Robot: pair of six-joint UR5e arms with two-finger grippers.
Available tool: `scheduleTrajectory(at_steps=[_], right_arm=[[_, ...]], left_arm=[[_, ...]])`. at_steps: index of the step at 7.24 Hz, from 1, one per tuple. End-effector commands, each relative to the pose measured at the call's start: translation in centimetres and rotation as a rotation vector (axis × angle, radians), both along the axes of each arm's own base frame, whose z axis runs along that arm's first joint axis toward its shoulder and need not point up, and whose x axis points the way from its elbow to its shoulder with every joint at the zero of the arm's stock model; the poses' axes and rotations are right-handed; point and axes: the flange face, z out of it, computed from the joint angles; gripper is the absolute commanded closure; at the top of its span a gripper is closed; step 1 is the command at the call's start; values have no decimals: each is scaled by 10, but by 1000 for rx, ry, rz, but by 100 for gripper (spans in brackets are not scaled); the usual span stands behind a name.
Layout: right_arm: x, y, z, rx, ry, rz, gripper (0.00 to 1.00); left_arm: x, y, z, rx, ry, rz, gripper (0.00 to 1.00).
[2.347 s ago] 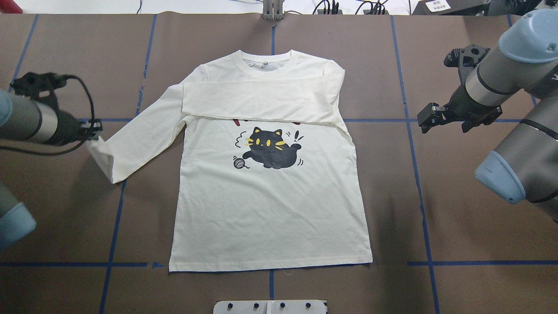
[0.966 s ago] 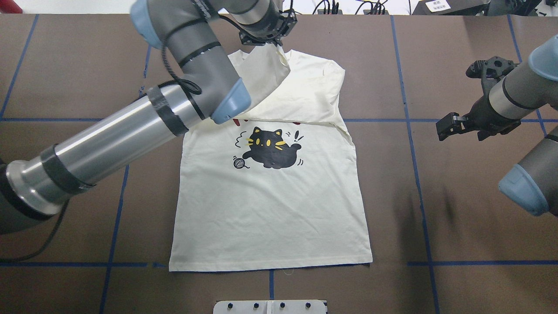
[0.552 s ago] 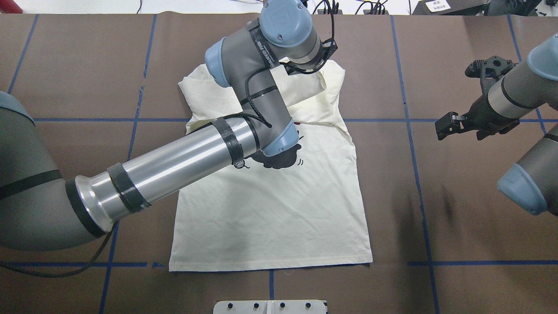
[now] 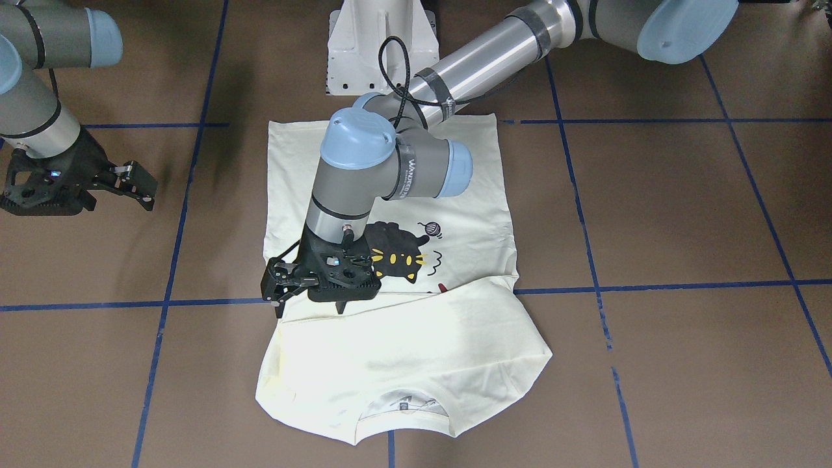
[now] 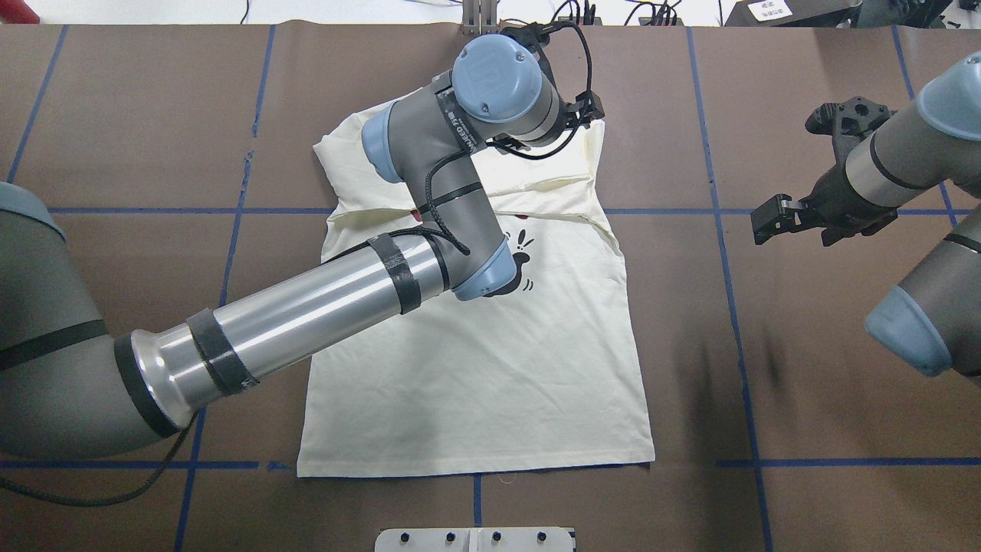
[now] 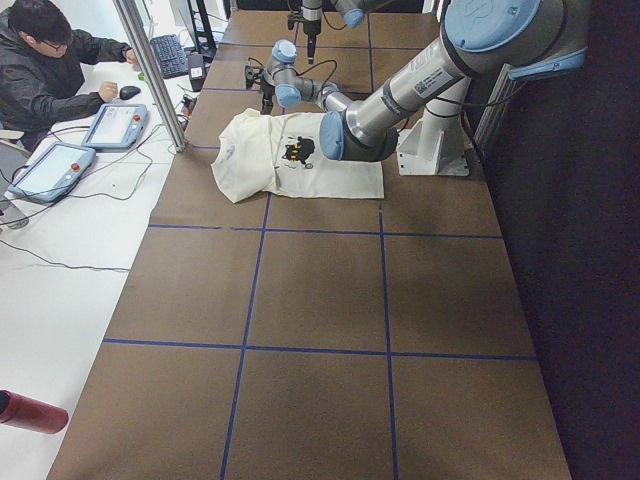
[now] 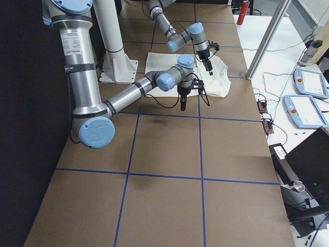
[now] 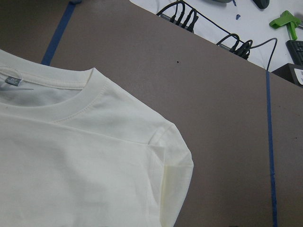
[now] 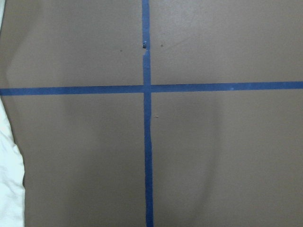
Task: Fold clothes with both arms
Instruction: 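Release the sleeve and move both grippers to the shirt's side edges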
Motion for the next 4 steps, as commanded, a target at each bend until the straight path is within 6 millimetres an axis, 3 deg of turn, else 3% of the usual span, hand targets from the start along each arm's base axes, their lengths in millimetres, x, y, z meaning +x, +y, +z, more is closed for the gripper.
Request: scheduleTrajectory(at_steps=[1, 2, 3, 4], right_arm=[[-51, 30, -16, -37, -87, 51, 0], [-74, 47, -26, -54, -98, 100, 0], [-98, 71, -35, -70, -98, 119, 0], [-128, 100, -41, -79, -86, 149, 0]], left_arm=[[-39, 30, 49, -6, -82, 90, 0], [-79, 58, 85, 26, -139, 124, 0], [-127, 87, 109, 69, -184, 152, 0], [-163, 115, 131, 85, -210, 211, 0]])
